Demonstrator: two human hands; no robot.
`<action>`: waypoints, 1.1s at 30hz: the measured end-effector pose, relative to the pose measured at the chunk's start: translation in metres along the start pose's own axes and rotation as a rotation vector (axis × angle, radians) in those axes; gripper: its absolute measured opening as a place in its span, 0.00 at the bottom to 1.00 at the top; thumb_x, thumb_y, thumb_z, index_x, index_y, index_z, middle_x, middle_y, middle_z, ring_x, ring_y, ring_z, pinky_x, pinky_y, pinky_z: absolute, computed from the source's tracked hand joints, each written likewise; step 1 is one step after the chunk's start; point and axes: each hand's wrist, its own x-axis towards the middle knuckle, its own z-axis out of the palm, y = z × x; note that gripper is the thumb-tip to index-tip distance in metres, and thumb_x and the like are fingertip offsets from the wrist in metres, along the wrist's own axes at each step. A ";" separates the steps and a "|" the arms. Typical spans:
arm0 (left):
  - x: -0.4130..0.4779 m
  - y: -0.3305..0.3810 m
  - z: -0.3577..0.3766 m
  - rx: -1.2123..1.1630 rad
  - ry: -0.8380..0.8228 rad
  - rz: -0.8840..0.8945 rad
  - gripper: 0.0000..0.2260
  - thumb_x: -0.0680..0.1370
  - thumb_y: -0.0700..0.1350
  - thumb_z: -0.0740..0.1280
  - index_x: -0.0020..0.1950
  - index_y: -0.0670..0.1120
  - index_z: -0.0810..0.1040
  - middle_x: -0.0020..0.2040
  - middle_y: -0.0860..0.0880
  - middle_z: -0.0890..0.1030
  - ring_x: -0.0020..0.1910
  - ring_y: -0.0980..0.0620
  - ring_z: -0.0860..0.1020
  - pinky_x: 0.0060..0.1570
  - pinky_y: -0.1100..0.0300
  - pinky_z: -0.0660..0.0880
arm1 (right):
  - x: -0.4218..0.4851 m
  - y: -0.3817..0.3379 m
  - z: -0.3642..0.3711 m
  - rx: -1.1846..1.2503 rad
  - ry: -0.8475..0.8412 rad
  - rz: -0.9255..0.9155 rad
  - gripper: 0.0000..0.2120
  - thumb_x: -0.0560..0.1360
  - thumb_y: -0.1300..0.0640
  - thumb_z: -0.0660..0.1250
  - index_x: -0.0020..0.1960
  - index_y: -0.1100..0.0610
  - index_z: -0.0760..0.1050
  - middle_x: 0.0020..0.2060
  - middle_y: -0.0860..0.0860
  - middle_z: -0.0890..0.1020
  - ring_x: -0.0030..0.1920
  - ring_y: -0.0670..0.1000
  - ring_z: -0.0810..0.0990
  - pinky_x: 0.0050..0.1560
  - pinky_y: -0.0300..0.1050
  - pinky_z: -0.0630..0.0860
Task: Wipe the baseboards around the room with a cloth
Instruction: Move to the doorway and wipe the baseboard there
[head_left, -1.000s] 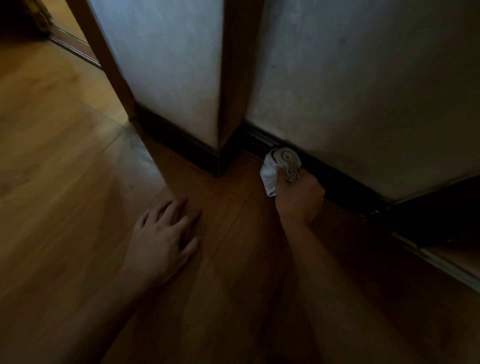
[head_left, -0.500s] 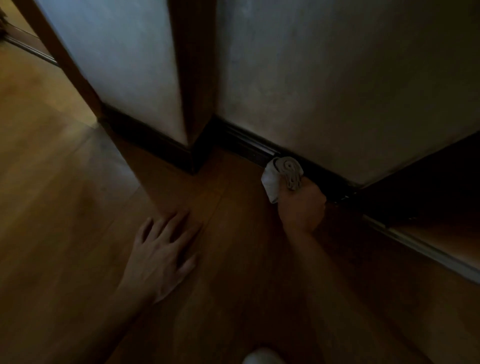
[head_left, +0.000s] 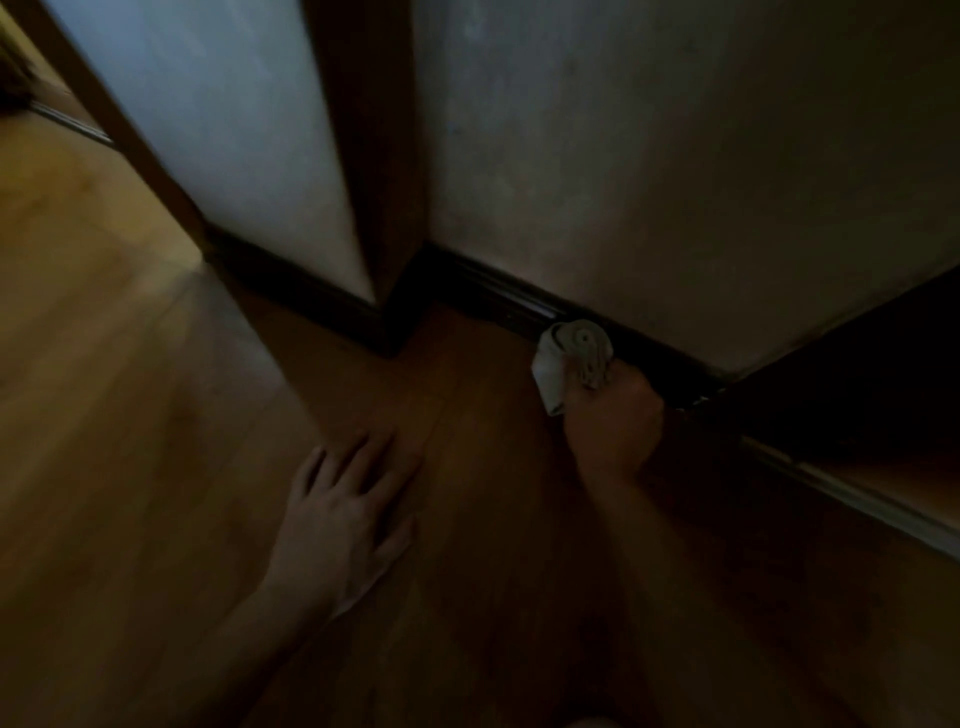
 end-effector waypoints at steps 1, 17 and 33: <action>-0.001 0.001 0.002 0.006 -0.006 -0.001 0.28 0.77 0.64 0.55 0.74 0.56 0.72 0.75 0.46 0.71 0.74 0.41 0.67 0.69 0.36 0.65 | 0.000 -0.002 0.002 0.010 -0.003 -0.011 0.14 0.75 0.49 0.68 0.37 0.58 0.77 0.35 0.56 0.80 0.35 0.56 0.79 0.32 0.43 0.70; -0.001 0.002 0.006 -0.033 0.012 -0.058 0.28 0.79 0.67 0.50 0.79 0.63 0.59 0.81 0.52 0.58 0.80 0.47 0.52 0.76 0.42 0.52 | -0.012 -0.088 0.059 0.113 -0.081 -0.112 0.19 0.73 0.41 0.71 0.44 0.58 0.80 0.43 0.55 0.83 0.42 0.57 0.83 0.37 0.51 0.81; 0.012 0.010 0.007 -0.023 0.064 0.008 0.28 0.79 0.65 0.55 0.77 0.56 0.68 0.77 0.47 0.67 0.76 0.44 0.65 0.71 0.37 0.63 | -0.008 -0.025 0.018 0.001 -0.015 -0.060 0.19 0.75 0.42 0.69 0.43 0.59 0.79 0.41 0.56 0.82 0.40 0.56 0.82 0.34 0.42 0.71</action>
